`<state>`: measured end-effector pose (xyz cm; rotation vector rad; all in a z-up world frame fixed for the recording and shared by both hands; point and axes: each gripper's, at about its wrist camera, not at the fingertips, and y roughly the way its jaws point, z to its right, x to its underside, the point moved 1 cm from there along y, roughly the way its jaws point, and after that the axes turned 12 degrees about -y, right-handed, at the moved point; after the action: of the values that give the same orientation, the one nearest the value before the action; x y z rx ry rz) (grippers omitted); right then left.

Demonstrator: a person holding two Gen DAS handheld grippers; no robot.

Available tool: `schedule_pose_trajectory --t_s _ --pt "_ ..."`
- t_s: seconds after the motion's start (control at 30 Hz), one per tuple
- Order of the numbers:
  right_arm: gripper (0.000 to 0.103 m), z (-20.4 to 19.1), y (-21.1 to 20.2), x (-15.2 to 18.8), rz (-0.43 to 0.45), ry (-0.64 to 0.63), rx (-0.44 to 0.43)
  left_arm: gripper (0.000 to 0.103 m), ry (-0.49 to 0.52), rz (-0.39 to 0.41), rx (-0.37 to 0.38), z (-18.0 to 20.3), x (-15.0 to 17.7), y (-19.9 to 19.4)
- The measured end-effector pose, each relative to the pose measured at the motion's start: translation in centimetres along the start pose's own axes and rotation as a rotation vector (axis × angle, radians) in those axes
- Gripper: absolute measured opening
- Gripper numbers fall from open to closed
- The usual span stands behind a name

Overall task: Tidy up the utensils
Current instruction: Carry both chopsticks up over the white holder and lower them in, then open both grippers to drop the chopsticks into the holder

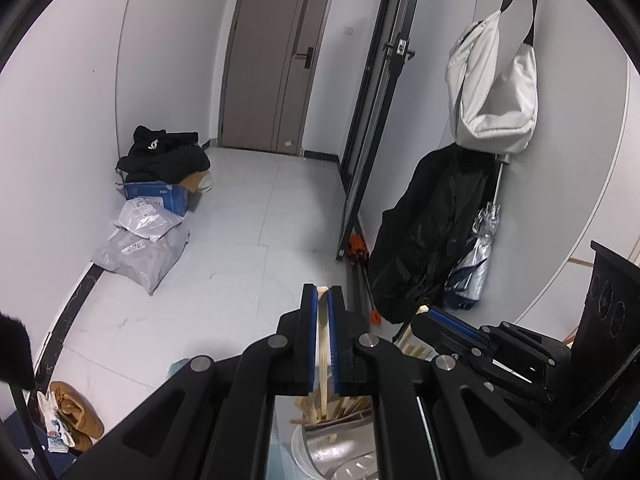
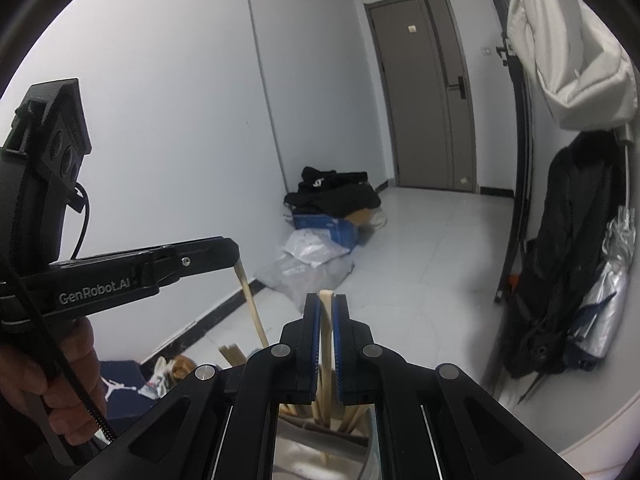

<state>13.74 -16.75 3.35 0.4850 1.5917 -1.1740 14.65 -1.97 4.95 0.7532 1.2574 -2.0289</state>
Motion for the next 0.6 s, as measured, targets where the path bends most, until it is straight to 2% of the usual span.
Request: schedule_pose_trajectory --t_s 0.6 --pt "0.008 0.2 0.7 2.0 -0.080 0.021 -0.026 0.002 0.000 -0.057 -0.033 -0.6 1.7 0.9"
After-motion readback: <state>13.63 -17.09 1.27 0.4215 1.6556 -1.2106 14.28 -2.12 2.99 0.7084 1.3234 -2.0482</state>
